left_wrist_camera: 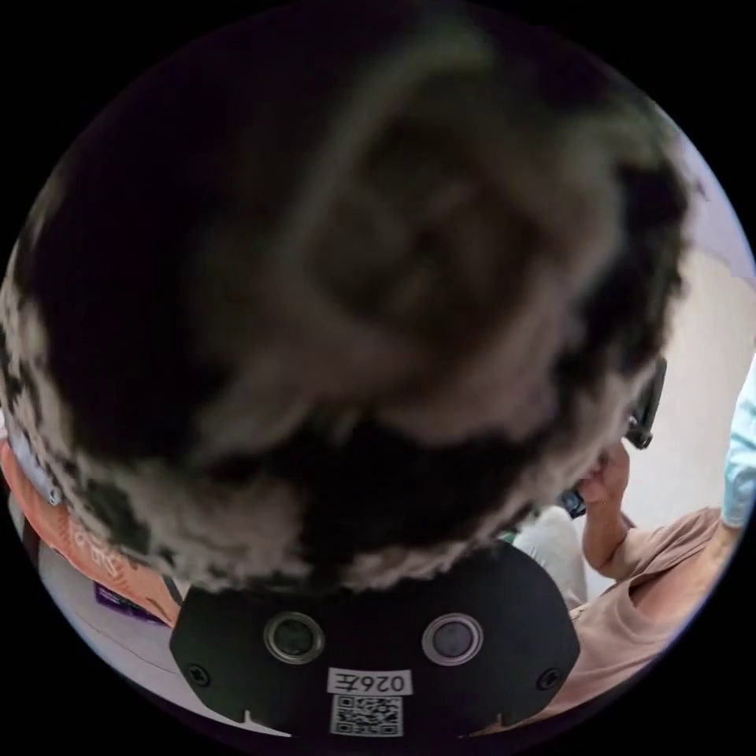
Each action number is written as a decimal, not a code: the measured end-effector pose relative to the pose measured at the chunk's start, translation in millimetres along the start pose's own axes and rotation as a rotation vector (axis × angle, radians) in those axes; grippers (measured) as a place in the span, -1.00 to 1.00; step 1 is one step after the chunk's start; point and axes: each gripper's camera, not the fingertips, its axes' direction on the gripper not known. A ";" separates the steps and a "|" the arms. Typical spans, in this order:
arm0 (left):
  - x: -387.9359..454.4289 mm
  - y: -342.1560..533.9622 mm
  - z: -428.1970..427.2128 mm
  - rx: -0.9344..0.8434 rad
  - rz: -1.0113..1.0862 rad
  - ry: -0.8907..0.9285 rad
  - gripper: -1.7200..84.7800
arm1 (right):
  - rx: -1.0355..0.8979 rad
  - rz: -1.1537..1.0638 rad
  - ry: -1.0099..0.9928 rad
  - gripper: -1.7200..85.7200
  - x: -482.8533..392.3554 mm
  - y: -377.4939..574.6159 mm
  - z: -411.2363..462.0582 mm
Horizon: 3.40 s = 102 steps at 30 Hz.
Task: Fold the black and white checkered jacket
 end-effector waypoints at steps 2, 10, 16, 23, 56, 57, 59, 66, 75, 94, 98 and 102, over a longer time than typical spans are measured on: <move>7.9 -6.7 24.1 -0.042 0.068 -0.015 -0.79 | -0.010 0.082 -0.017 -0.98 23.4 14.3 3.2; -49.7 -39.3 318.8 -1.031 0.156 0.477 -0.85 | -0.122 0.815 0.188 -0.97 230.5 100.5 62.4; -152.3 -1.1 304.9 -0.601 -0.394 0.603 -0.96 | -0.054 1.029 0.262 -0.98 291.0 151.5 73.4; -177.4 -25.2 262.6 -0.526 -0.294 0.432 -0.97 | -0.118 0.796 0.252 -0.96 268.3 118.2 110.5; -165.4 3.4 224.3 -0.805 0.105 0.173 -0.64 | -0.472 0.489 0.112 -0.94 291.2 28.4 290.3; -153.5 8.2 227.5 -0.857 0.187 0.198 -0.81 | -0.412 0.565 0.057 -0.94 307.3 37.3 268.8; -145.5 9.5 224.9 -0.859 0.230 0.167 -0.84 | -0.318 0.674 -0.005 -0.94 330.3 53.2 236.7; -199.0 -24.2 165.4 -0.640 -0.017 0.348 -0.93 | 0.032 0.907 0.089 -0.95 411.7 123.3 104.4; -224.4 -37.3 120.3 -0.552 -0.054 0.176 -0.92 | 0.087 1.291 0.278 -0.94 486.1 232.1 23.3; -155.4 4.3 139.6 -0.802 0.015 0.214 -0.54 | -0.426 0.464 -0.148 -0.72 353.6 59.9 256.8; -109.1 11.5 143.9 -0.857 0.275 -0.080 -0.78 | -0.750 0.177 0.075 -0.84 314.9 60.0 319.4; -53.9 17.6 146.2 -0.912 0.555 -0.267 -0.93 | -0.761 0.226 0.088 -0.96 330.0 46.8 289.3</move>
